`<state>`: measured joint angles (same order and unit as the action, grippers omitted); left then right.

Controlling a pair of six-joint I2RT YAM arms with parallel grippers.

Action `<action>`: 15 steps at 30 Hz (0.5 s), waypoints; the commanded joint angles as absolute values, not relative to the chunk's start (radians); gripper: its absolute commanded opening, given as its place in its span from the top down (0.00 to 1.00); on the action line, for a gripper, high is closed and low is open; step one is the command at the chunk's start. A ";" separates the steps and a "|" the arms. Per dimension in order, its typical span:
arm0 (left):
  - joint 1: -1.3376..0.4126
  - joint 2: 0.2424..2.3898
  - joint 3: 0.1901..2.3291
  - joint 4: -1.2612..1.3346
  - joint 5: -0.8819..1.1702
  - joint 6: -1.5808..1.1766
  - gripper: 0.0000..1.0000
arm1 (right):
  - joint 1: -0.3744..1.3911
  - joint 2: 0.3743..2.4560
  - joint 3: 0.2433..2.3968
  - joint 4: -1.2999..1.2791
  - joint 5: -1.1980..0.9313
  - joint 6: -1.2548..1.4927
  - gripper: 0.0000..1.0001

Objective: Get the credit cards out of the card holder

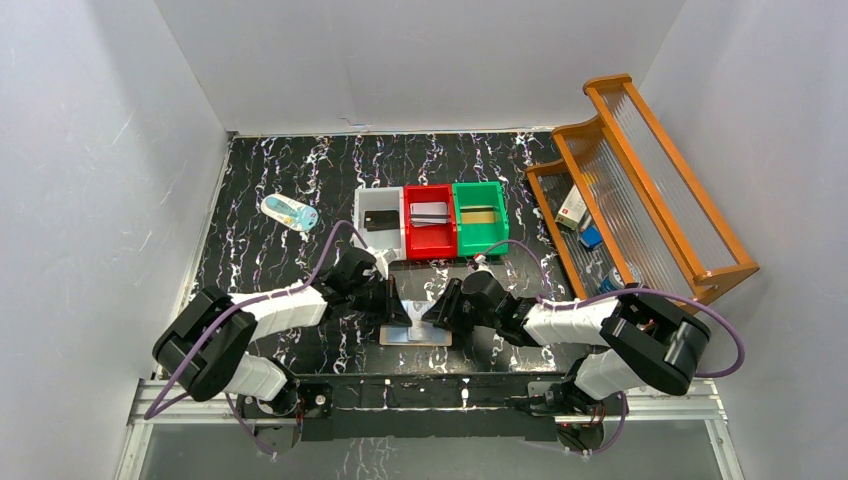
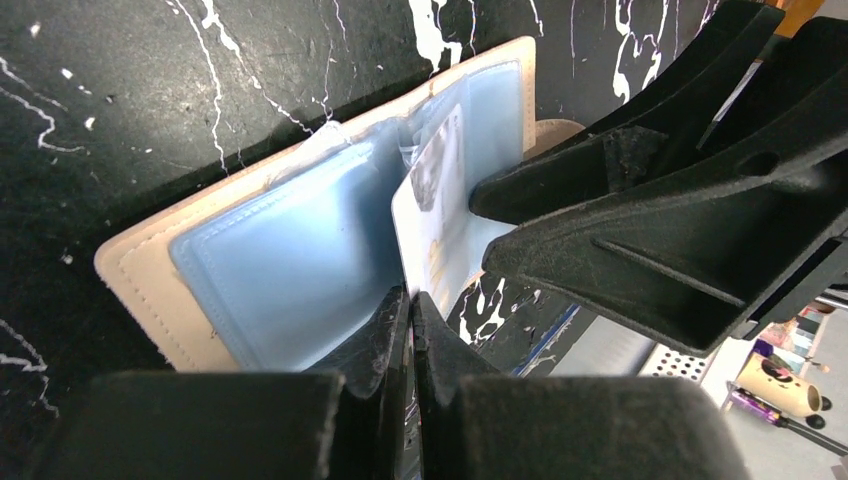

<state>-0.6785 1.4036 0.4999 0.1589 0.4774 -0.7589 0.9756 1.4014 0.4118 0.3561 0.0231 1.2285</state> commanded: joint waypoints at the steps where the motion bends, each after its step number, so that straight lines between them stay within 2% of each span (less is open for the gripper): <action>1: -0.689 1.338 0.525 0.044 0.458 -0.696 1.00 | 0.980 1.440 0.382 0.144 0.084 1.197 0.50; 7: -0.689 1.337 0.516 0.043 0.461 -0.697 1.00 | 0.980 1.426 0.404 0.130 0.079 1.179 0.50; 15: -0.688 1.338 0.519 0.063 0.471 -0.706 1.00 | 0.980 1.323 0.535 0.063 0.046 1.033 0.48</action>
<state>-0.6823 1.3609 0.5041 0.0971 0.4538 -0.7216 0.9775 1.3647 0.4679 0.2131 0.0238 1.1461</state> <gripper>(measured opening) 0.010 0.513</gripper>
